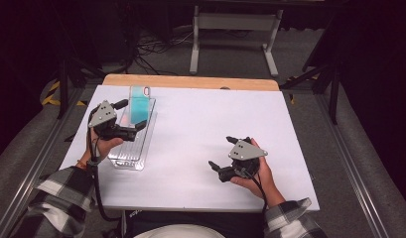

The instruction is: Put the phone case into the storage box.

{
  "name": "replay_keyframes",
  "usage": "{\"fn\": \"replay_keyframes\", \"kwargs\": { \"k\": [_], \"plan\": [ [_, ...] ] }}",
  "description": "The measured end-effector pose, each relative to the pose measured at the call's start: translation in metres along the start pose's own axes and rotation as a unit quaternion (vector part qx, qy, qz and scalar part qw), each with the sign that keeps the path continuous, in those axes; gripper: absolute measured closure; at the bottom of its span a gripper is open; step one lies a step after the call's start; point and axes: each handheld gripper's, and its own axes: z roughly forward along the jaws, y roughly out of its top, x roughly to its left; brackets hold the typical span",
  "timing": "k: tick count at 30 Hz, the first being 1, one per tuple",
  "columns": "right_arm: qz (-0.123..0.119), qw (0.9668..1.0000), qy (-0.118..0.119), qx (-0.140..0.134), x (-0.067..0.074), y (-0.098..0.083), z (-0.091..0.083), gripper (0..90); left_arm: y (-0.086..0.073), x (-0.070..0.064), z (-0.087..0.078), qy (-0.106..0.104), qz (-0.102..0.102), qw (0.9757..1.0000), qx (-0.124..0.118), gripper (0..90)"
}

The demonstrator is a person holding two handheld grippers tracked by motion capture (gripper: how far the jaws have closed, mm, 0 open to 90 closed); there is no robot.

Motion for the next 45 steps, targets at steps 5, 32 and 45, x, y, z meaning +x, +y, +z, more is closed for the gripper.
{"fn": "replay_keyframes", "kwargs": {
  "k": [5, 32, 45],
  "plan": [
    [-0.003, 1.0, 0.0, 0.001, 0.0, 0.0, 0.0, 5.1, 0.002, -0.006, -0.002, -0.008, 0.008, 0.9999, -0.002, 2.8],
    [-0.002, 1.0, -0.003, 0.002, -0.001, -0.001, 0.0, 5.1, 0.008, -0.027, -0.006, -0.035, 0.022, 0.9991, -0.006, 2.7],
    [-0.002, 1.0, -0.004, 0.002, -0.001, -0.001, 0.0, 5.1, 0.01, -0.036, -0.006, -0.046, 0.023, 0.9986, -0.011, 2.4]
  ]
}}
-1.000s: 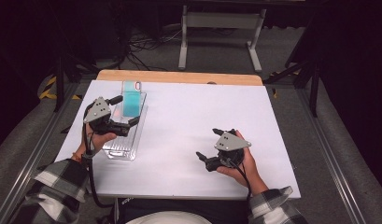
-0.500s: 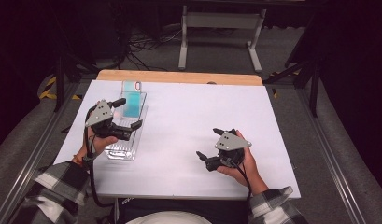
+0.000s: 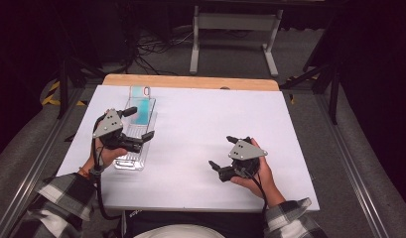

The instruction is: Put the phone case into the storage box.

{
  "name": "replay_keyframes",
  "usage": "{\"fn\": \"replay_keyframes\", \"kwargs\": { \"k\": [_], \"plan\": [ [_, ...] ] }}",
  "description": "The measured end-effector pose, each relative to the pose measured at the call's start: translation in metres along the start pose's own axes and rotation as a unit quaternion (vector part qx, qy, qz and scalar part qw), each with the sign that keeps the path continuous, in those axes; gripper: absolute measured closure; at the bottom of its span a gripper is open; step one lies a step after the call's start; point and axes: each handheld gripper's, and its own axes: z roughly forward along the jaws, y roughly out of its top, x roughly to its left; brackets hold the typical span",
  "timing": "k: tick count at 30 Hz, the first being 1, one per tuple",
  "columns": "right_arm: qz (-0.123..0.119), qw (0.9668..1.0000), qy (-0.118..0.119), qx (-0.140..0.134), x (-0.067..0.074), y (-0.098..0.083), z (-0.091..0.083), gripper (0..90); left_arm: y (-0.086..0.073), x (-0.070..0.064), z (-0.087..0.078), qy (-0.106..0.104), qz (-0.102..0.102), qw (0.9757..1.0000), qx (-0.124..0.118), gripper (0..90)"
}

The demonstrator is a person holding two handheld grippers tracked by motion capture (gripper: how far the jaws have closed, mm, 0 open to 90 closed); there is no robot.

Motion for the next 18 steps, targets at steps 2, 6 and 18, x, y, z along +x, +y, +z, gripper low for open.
{"fn": "replay_keyframes", "kwargs": {
  "k": [2, 6, 18],
  "plan": [
    [-0.002, 1.0, 0.0, -0.001, 0.0, 0.0, 0.0, 5.1, 0.001, -0.001, 0.0, 0.0, 0.0, 1.0, -0.001, 2.5],
    [-0.002, 1.0, 0.0, -0.002, 0.0, 0.0, 0.0, 5.1, 0.001, -0.005, 0.0, -0.007, 0.003, 1.0, 0.0, 2.6],
    [-0.002, 0.9999, -0.004, -0.011, 0.002, 0.001, -0.001, 5.1, 0.002, -0.013, -0.001, -0.02, 0.004, 0.9998, -0.004, 2.5]
  ]
}}
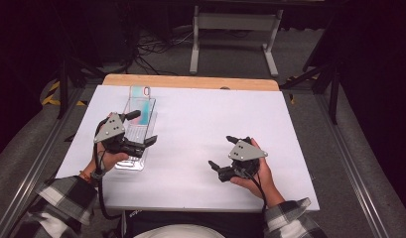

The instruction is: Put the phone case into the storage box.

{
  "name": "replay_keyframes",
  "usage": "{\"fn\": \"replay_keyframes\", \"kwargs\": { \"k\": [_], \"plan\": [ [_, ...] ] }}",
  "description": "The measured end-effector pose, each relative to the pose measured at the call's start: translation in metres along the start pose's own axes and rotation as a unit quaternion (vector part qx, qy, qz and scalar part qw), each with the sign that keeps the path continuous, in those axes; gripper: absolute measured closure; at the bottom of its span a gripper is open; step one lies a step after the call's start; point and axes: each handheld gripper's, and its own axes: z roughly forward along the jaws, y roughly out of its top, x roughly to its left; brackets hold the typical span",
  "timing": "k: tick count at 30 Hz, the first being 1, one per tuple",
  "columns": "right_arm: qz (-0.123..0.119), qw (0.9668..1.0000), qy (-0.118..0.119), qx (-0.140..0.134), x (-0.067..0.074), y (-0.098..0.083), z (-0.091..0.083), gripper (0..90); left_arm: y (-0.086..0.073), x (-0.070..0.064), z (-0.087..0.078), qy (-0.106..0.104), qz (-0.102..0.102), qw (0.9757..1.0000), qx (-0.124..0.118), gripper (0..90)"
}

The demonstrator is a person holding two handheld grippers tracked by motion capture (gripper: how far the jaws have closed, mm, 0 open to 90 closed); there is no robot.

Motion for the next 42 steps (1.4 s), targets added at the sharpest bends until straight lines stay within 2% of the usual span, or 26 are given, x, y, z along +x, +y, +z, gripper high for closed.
{"fn": "replay_keyframes", "kwargs": {
  "k": [33, 42],
  "plan": [
    [0.005, 0.9997, -0.015, -0.021, -0.003, 0.002, -0.006, 5.1, 0.003, -0.024, -0.005, -0.034, 0.008, 0.9994, -0.007, 2.9],
    [0.005, 0.9996, -0.016, -0.022, -0.002, 0.002, -0.007, 5.1, 0.001, -0.031, -0.005, -0.036, 0.011, 0.9993, -0.004, 3.2]
  ]
}}
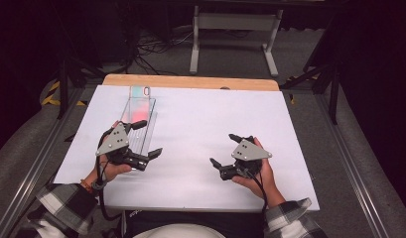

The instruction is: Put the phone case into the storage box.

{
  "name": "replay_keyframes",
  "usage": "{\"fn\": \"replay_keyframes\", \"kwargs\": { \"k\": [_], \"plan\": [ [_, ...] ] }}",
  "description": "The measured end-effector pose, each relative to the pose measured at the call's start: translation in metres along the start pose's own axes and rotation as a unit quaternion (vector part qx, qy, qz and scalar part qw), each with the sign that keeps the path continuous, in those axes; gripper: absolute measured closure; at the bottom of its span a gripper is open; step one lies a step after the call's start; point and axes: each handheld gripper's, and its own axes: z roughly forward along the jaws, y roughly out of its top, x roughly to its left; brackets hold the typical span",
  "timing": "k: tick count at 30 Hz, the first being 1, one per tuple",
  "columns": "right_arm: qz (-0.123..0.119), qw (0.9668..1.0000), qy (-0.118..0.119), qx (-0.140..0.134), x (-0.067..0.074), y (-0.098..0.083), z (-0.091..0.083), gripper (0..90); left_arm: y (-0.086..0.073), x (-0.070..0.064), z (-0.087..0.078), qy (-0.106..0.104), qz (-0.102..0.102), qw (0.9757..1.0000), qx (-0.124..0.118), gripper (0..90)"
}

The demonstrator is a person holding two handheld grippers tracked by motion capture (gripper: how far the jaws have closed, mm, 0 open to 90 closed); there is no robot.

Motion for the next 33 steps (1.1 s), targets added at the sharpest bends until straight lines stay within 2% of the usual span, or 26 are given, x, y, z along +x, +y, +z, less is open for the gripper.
{"fn": "replay_keyframes", "kwargs": {
  "k": [4, 7, 14, 26, 33],
  "plan": [
    [-0.001, 1.0, 0.0, -0.001, 0.0, 0.0, -0.001, 5.1, -0.001, -0.005, 0.001, -0.005, 0.001, 1.0, 0.0, 3.3],
    [-0.002, 1.0, -0.001, -0.002, 0.0, 0.001, -0.001, 5.1, -0.002, -0.007, 0.002, -0.004, 0.009, 0.9999, 0.002, 3.5],
    [-0.003, 1.0, -0.001, -0.004, 0.001, 0.002, -0.002, 5.1, -0.005, -0.012, 0.003, -0.008, 0.006, 0.9999, 0.002, 3.9],
    [-0.003, 1.0, 0.0, -0.002, 0.003, 0.002, -0.003, 5.2, -0.012, -0.016, 0.003, -0.013, 0.01, 0.9996, 0.022, 4.2],
    [-0.007, 1.0, 0.001, 0.0, 0.005, 0.001, -0.001, 5.2, -0.015, -0.019, 0.003, -0.015, 0.013, 0.9995, 0.026, 4.1]
  ]
}}
